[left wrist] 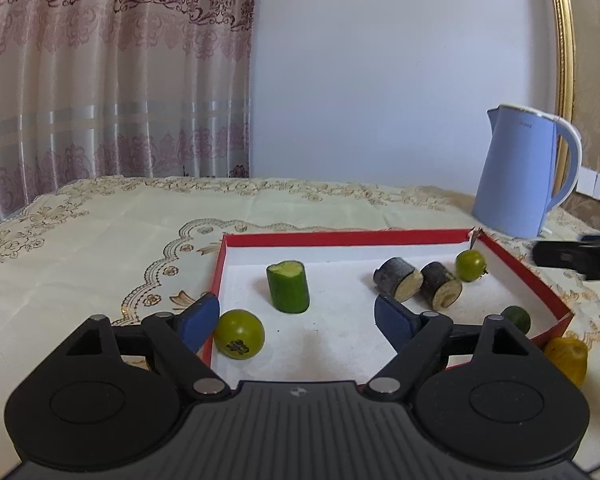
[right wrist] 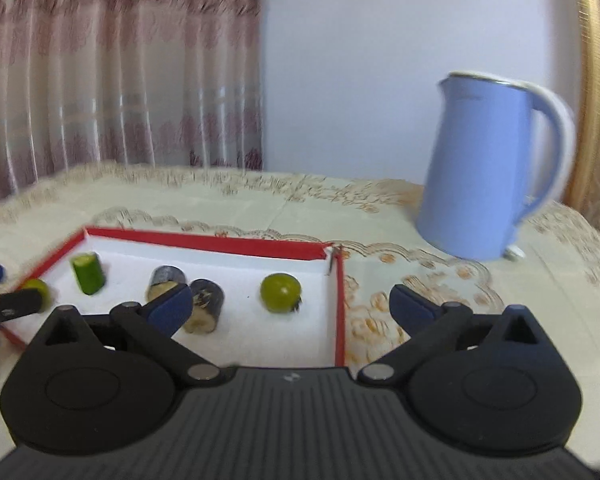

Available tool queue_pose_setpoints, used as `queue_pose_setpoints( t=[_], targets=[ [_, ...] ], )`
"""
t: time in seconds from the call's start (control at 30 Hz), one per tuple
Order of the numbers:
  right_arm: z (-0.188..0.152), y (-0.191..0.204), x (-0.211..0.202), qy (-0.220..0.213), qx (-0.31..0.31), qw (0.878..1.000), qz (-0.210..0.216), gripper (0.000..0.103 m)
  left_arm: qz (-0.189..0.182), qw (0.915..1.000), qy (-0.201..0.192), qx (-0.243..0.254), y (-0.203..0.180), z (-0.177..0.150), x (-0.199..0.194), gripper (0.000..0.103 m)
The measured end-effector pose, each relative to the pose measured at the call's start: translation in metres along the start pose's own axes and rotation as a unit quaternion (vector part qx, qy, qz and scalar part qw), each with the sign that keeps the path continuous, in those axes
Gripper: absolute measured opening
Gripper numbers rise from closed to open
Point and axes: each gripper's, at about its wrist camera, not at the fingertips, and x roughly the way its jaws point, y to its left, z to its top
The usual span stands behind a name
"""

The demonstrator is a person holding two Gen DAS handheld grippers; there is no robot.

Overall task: Organize fruits
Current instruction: 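Grasp the small brown round fruit beside the tray with the left tool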

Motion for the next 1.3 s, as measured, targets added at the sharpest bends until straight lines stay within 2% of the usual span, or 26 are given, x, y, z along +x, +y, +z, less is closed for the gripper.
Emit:
queue_pose_setpoints(
  t=[0.1,0.2,0.37,0.43,0.57,0.67,0.8,0.97,1.13,1.23,1.3],
  targets=[
    [-0.017,-0.007,-0.022,-0.019,0.062,0.997,-0.041,0.103,-0.006,0.9998,-0.014,0.011,-0.005,-0.001,-0.004,0.085],
    [-0.032,-0.003,-0.033,-0.052,0.049,0.994,-0.085,0.103,-0.009,0.9993,-0.029,0.021,-0.011,0.0,-0.01,0.085],
    [-0.046,-0.006,-0.036,-0.073,0.052,0.993,-0.07,0.103,-0.055,0.9981,0.026,0.012,-0.02,-0.01,-0.036,0.085],
    [-0.047,-0.005,-0.038,-0.084,0.048,0.993,-0.067,0.103,-0.044,0.9974,0.048,0.033,-0.03,-0.018,-0.039,0.085],
    [-0.05,-0.002,-0.047,-0.107,0.043,0.992,-0.058,0.103,-0.017,0.9948,0.061,0.081,-0.049,-0.032,-0.034,0.085],
    [-0.051,-0.006,-0.043,-0.096,0.051,0.993,-0.052,0.103,-0.03,0.9928,0.069,0.093,-0.056,-0.034,-0.032,0.085],
    [-0.052,-0.01,-0.042,-0.092,0.06,0.993,-0.04,0.103,-0.048,0.9917,0.073,0.094,-0.065,-0.031,-0.03,0.085],
    [-0.053,-0.002,-0.042,-0.09,0.04,0.995,-0.022,0.103,-0.048,0.9897,0.108,0.08,-0.07,-0.029,-0.014,0.085],
    [-0.053,0.005,-0.041,-0.087,0.021,0.996,-0.027,0.103,-0.037,0.9893,0.12,0.074,-0.071,-0.029,-0.006,0.082],
    [-0.052,0.004,-0.04,-0.082,0.024,0.996,-0.027,0.103,-0.029,0.9888,0.125,0.075,-0.072,-0.029,-0.005,0.072],
    [-0.052,0.003,-0.04,-0.081,0.028,0.996,-0.028,0.103,-0.029,0.988,0.13,0.078,-0.074,-0.03,-0.003,0.059]
  ],
)
